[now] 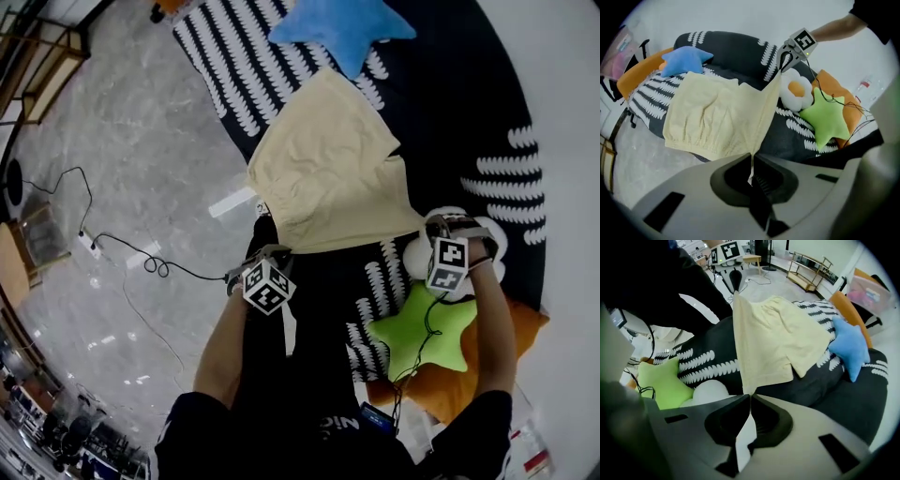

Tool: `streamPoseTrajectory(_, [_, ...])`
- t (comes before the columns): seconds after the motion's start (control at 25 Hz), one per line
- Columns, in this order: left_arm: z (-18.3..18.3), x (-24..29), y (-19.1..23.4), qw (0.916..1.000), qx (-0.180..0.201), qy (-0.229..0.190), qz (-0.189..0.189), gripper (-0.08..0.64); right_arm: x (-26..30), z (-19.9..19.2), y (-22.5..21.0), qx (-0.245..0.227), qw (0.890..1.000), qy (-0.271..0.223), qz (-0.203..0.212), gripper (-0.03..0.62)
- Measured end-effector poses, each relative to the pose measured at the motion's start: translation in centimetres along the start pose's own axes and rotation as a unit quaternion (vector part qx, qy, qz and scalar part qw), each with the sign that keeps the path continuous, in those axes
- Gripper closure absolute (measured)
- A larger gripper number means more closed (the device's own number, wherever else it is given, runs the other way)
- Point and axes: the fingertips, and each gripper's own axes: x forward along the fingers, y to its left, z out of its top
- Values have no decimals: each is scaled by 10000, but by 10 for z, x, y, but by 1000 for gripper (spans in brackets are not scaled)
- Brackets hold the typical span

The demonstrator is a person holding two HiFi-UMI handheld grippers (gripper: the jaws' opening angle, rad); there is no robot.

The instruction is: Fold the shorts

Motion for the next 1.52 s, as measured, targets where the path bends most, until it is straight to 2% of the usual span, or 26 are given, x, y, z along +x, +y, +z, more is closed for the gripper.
streamPoseTrajectory(0.12, [17,-14,13,9990,-372,-234,-65,541,-25,4,-47,36,9998,62,-195,571])
streamPoseTrajectory(0.28, [26,-33,50,9960,-689,-549,122,541,-44,30,-115,-79,9994,170,-298,571])
streamPoseTrajectory(0.44, [42,-57,93,9868,-1255,-999,201,541,-69,57,-189,131,9984,330,-449,569])
streamPoseTrajectory(0.6, [41,-52,138,9781,-1715,-1130,327,541,-58,85,-246,119,9990,217,-370,569])
streamPoseTrajectory(0.76, [43,-58,181,9633,-2335,-1271,380,541,-57,115,-300,133,9995,82,-278,569])
streamPoseTrajectory(0.92, [37,-60,223,9421,-2965,-1527,337,541,-40,149,-352,-19,9993,216,-301,568])
streamPoseTrajectory(1.08, [23,-44,261,9196,-3576,-1586,364,541,-5,189,-401,63,9989,288,-357,566])
streamPoseTrajectory(1.16, [14,-26,268,9149,-3734,-1491,375,541,19,200,-412,9,9983,387,-446,566])
streamPoseTrajectory(1.24, [3,-6,273,9164,-3751,-1331,427,540,48,207,-419,50,9968,472,-644,560])
streamPoseTrajectory(1.32, [-7,11,281,9167,-3795,-1134,523,505,71,213,-427,300,9944,443,-911,509])
streamPoseTrajectory(1.36, [-11,16,285,9142,-3870,-1053,582,457,79,216,-428,487,9939,355,-926,431])
streamPoseTrajectory(1.44, [-17,18,289,9044,-4089,-1036,652,369,83,223,-421,939,9934,20,-658,199])
streamPoseTrajectory(1.48, [-20,15,290,8995,-4183,-1086,635,348,79,227,-418,1153,9917,-203,-529,123])
streamPoseTrajectory(1.52, [-23,10,291,8962,-4242,-1148,605,348,71,232,-417,1323,9890,-457,-483,123])
